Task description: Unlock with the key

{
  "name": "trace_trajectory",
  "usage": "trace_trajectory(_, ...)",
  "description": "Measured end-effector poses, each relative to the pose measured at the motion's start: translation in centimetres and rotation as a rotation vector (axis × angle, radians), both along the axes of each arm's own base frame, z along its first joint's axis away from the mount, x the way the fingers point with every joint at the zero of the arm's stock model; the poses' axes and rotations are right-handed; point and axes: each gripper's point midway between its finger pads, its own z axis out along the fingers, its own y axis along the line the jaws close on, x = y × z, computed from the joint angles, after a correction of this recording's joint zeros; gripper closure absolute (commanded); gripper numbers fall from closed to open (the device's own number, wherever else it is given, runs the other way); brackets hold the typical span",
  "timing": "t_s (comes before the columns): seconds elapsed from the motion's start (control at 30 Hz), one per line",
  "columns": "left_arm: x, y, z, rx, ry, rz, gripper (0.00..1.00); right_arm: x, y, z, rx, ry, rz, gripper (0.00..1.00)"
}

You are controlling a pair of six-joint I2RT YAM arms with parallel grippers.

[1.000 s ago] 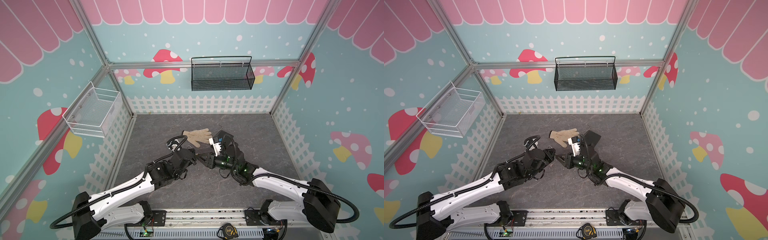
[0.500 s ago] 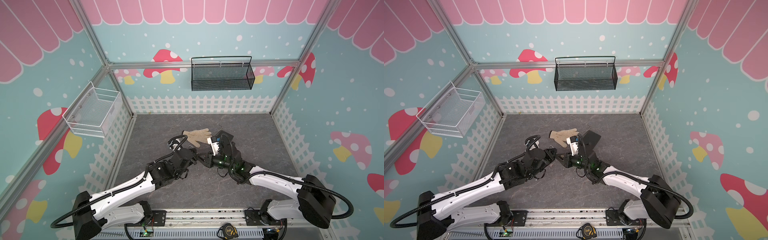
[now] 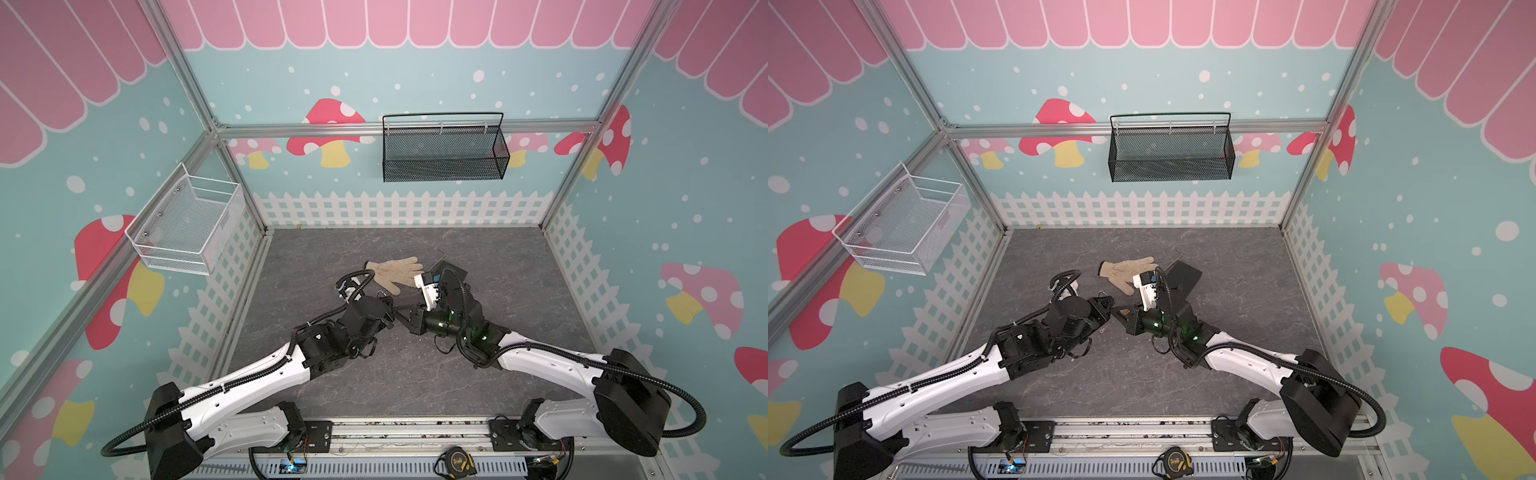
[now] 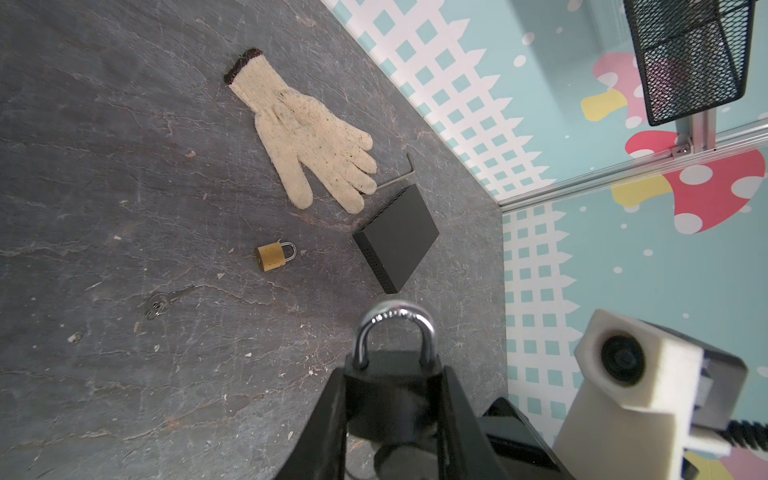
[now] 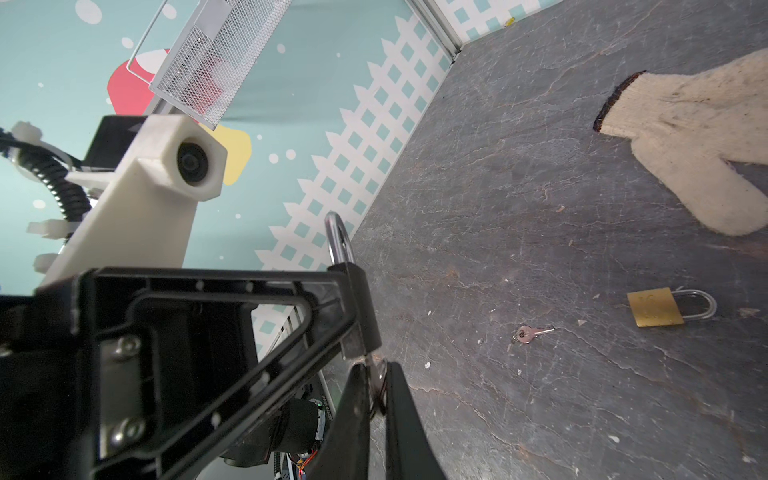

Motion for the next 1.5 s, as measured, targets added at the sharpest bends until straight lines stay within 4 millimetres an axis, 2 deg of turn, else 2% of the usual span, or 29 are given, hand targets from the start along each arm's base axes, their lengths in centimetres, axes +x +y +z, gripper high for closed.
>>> trace_trajectory(0.13, 0.0, 0.0, 0.0, -0.008, 0.005, -0.006, 1.0, 0.0, 0.1, 0.0, 0.008, 0.009, 0.003, 1.0)
trace_trajectory(0.73, 0.0, -0.6, -0.5, -0.103, -0.075, -0.05, 1.0, -0.6, -0.1, 0.2, 0.132, 0.209, 0.015, 1.0)
trace_trajectory(1.3, -0.1, -1.5, 1.6, -0.179, -0.163, -0.106, 1.0, -0.8, -1.0, 2.4, 0.21, 0.169, -0.007, 1.0)
trace_trajectory(1.5, -0.2, -1.8, 1.6, -0.157, -0.163, -0.132, 1.0, -0.8, -1.5, 2.0, 0.155, 0.133, -0.026, 1.0)
